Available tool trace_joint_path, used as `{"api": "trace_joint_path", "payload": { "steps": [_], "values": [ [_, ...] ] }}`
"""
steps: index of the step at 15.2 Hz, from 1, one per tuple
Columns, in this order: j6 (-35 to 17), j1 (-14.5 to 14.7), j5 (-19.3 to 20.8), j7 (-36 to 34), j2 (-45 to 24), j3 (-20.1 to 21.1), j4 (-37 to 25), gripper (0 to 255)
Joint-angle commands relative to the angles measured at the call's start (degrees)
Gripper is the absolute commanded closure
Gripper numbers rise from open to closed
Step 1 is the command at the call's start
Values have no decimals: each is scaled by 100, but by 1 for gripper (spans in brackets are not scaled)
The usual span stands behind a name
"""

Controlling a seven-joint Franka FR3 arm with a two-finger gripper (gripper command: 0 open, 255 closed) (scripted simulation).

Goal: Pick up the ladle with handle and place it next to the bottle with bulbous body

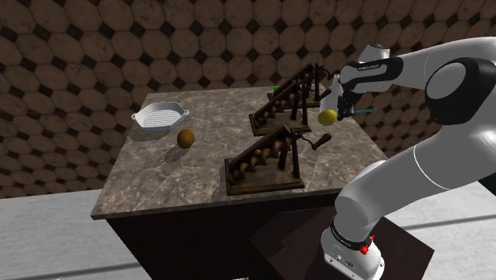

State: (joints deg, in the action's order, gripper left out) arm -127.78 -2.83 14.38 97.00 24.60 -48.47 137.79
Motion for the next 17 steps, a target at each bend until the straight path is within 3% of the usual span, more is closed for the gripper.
{"api": "trace_joint_path", "payload": {
  "steps": [1,17],
  "values": [
    [-176,28,-17,34,-74,-74,103,255],
    [-1478,536,-533,562,-915,-836,661,255]
  ]
}}
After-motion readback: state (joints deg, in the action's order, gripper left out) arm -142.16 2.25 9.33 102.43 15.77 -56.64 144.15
